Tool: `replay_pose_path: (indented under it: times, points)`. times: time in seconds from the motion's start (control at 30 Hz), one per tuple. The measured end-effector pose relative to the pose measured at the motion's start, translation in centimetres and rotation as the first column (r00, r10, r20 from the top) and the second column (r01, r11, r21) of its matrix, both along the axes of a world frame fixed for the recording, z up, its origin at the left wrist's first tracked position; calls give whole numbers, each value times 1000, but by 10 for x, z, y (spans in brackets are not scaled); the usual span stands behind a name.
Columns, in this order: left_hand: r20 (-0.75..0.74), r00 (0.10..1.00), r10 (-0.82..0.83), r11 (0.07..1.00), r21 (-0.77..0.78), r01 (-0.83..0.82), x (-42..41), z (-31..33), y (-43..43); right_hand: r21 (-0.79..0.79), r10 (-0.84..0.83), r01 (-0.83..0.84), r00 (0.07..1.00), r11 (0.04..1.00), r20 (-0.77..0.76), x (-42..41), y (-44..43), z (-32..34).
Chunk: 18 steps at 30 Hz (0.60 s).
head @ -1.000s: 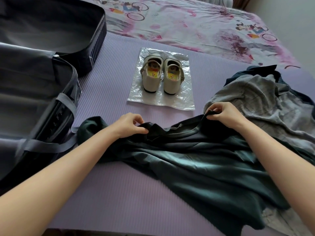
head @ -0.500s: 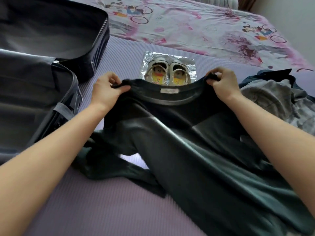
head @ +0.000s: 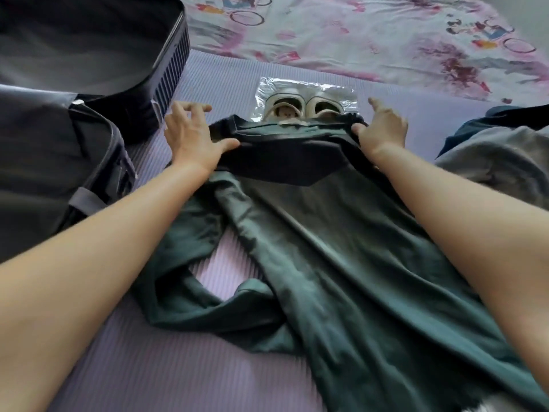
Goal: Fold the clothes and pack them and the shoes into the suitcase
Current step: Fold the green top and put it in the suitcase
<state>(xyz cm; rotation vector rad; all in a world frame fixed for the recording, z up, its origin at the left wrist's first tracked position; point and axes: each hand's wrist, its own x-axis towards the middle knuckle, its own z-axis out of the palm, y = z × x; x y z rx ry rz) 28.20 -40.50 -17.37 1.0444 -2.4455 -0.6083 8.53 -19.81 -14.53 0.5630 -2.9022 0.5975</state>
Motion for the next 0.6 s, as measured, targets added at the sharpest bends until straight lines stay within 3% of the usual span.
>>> replay_pose_path:
  times: [0.1, 0.2, 0.3, 0.4, 0.6]
  points:
    - [-41, 990, -137, 990, 11, 138, 25, -6, 37, -66, 129, -135, 988, 989, -79, 39, 25, -16]
    - [-170, 935, -311, 946, 40, 322, 72, -10, 85, -177, 351, -385, 916, 906, -193, 113, 62, -23]
    - [-199, 885, -421, 893, 81, 443, 132, -15, 134, -147, 497, -510, 860, 848, -118, 210, 112, -31]
    - [-120, 859, -498, 857, 84, 509, 181, -31, 164, -65, 492, -496, 867, 866, -76, 284, 153, -49]
    - [88, 837, -541, 832, -92, 547, 210, -47, 178, 101, 332, -324, 940, 941, -80, 338, 184, -80]
